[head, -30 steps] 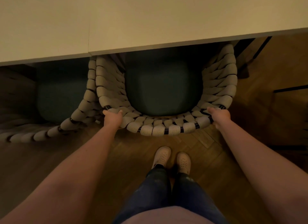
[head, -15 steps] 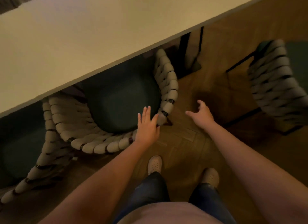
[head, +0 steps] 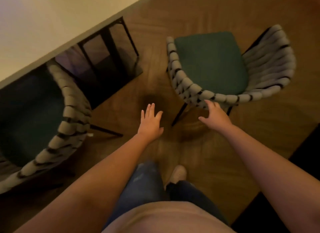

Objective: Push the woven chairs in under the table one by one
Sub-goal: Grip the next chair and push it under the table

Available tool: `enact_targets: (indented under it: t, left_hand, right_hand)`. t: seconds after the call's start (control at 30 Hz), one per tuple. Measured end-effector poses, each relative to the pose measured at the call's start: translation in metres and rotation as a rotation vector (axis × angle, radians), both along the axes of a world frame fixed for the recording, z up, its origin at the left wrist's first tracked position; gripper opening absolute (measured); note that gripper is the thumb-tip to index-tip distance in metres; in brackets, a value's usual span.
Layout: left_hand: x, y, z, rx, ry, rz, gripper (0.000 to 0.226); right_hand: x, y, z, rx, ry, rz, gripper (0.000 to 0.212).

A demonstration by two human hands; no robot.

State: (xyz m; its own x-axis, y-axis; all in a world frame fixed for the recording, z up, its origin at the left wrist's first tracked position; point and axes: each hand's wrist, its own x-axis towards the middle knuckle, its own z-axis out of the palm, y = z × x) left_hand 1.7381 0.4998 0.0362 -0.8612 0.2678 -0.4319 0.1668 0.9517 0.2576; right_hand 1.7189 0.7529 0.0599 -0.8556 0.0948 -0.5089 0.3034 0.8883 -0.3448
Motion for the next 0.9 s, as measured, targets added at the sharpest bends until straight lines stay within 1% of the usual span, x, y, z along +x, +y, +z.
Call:
enact_targets:
  t: [0.07,0.13,0.27,0.33,0.43,0.57,0.67,0.73,0.77,0.83,0.9]
  left_hand:
    - [-0.016,0.045,0.004,0.026,-0.013,-0.053,0.074]
    - [-0.033,0.086,0.008,0.033,-0.024,-0.106,0.081]
    - [-0.074,0.152,0.005,-0.013,0.010,-0.206,0.091]
    - [-0.093,0.179,-0.004,-0.037,0.023,-0.255,0.091]
    - [-0.122,0.216,-0.021,-0.108,-0.010,-0.308,0.092]
    - [-0.148,0.252,-0.032,-0.155,-0.130,-0.374,0.085]
    - [-0.158,0.271,-0.033,-0.111,-0.258,-0.386,0.076]
    - [-0.156,0.281,-0.033,-0.127,-0.320,-0.370,0.068]
    - [-0.157,0.289,-0.036,-0.146,-0.346,-0.346,0.066]
    - [-0.158,0.301,-0.042,-0.197,-0.377,-0.311,0.064]
    - [-0.157,0.309,-0.044,-0.229,-0.364,-0.275,0.061]
  right_hand:
    - [-0.013,0.045,0.001,0.040,0.022,0.037,0.080]
    - [-0.028,0.082,0.000,0.090,0.050,0.127,0.084]
    - [-0.068,0.137,-0.010,0.211,0.044,0.468,0.093]
    - [-0.088,0.162,-0.018,0.272,0.009,0.600,0.097]
    - [-0.118,0.202,-0.029,0.326,-0.079,0.710,0.102]
    - [-0.149,0.258,-0.035,0.383,-0.187,0.821,0.105]
    - [-0.169,0.286,-0.038,0.378,-0.249,0.835,0.109]
    - [-0.171,0.295,-0.043,0.324,-0.271,0.891,0.106]
    - [-0.174,0.306,-0.049,0.302,-0.293,0.951,0.101]
    - [-0.179,0.331,-0.057,0.291,-0.300,1.043,0.084]
    - [-0.190,0.354,-0.058,0.309,-0.249,1.088,0.066]
